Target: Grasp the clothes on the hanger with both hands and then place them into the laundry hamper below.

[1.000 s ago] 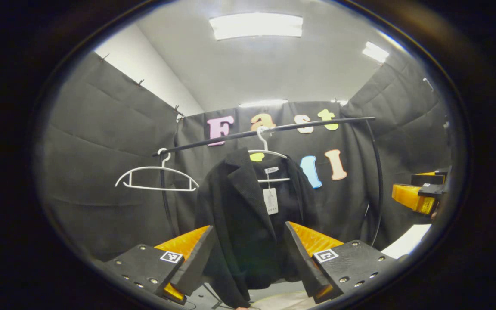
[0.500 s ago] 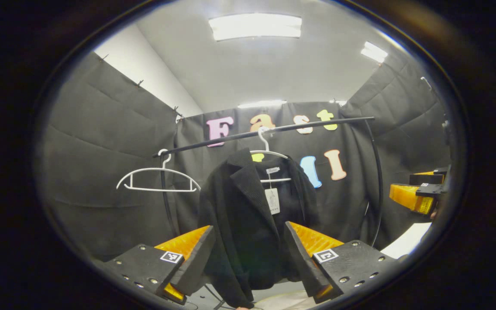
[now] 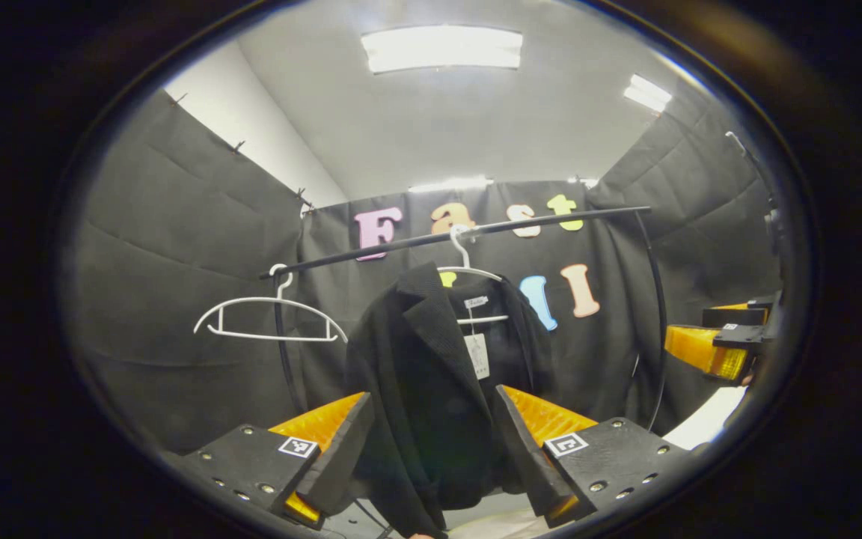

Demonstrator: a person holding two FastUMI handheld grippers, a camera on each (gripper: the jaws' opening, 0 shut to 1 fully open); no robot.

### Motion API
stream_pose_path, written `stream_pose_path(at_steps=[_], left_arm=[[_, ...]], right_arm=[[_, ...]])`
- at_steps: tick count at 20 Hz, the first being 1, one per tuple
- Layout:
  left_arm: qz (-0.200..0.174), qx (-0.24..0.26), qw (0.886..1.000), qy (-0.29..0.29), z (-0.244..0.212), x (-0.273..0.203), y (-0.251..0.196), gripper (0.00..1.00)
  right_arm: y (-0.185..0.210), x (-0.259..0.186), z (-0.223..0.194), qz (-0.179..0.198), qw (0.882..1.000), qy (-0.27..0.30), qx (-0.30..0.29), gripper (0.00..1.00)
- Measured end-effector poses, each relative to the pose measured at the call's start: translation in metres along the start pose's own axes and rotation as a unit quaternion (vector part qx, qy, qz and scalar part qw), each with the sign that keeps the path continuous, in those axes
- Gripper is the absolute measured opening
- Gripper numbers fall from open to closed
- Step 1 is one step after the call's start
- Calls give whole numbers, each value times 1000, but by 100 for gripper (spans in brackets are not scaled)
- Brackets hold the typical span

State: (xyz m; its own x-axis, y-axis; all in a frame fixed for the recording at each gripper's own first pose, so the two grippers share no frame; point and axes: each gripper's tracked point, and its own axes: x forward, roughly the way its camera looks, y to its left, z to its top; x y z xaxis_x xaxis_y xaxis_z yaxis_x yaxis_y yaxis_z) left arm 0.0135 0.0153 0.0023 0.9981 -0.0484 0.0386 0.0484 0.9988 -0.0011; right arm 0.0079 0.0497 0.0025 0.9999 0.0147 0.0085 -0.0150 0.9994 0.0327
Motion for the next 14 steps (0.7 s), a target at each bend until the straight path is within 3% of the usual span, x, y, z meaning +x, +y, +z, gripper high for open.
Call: stream_pose_path(at_steps=[8,14], left_arm=[[3,-3,1000,2,0,21,-4,94],[40,9,999,-2,7,56,-12,94]], right_arm=[[29,42,7,41,999,-8,-4,97],[45,92,10,94,995,-9,7,97]])
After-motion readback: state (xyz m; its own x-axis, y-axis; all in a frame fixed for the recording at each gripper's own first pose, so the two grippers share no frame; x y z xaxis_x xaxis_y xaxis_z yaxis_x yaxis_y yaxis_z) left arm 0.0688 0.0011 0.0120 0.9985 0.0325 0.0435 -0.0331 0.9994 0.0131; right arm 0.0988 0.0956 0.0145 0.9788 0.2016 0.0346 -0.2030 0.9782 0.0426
